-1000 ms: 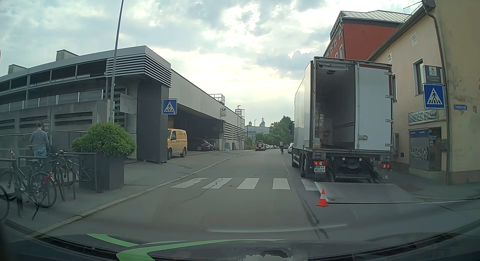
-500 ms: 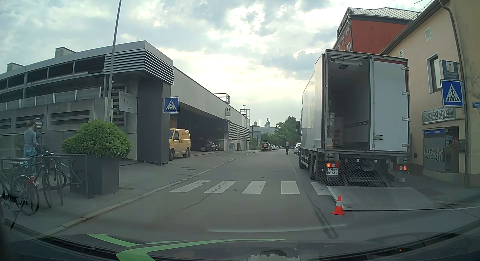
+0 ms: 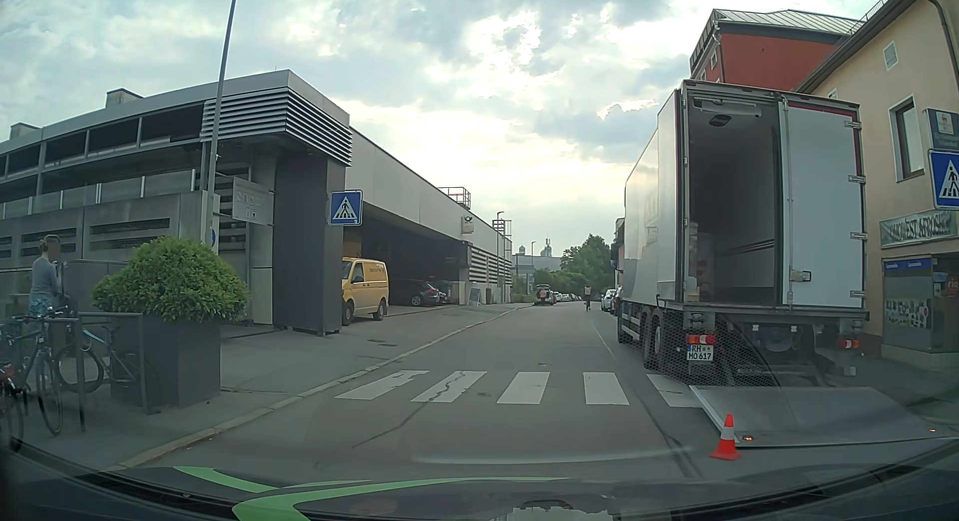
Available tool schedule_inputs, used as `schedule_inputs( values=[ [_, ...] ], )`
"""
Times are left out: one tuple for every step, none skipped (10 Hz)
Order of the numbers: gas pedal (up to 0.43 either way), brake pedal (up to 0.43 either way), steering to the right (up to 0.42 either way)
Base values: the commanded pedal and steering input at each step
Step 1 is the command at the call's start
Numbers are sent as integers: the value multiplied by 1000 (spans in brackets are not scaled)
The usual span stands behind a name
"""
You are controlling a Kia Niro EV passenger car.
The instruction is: Follow the waypoints while adhering to traffic rules and regulations
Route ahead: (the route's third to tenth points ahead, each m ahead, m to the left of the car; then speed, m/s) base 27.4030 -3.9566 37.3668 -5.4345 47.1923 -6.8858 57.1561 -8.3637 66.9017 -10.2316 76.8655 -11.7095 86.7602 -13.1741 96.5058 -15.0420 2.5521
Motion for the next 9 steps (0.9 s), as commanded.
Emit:
schedule_inputs(
  values=[
    [268, 0, -84],
    [268, 0, -84],
    [260, 0, -84],
    [260, 0, -82],
    [248, 0, -75],
    [248, 0, -66],
    [248, 0, -55],
    [248, 0, -41],
    [248, 0, -29]
  ],
)
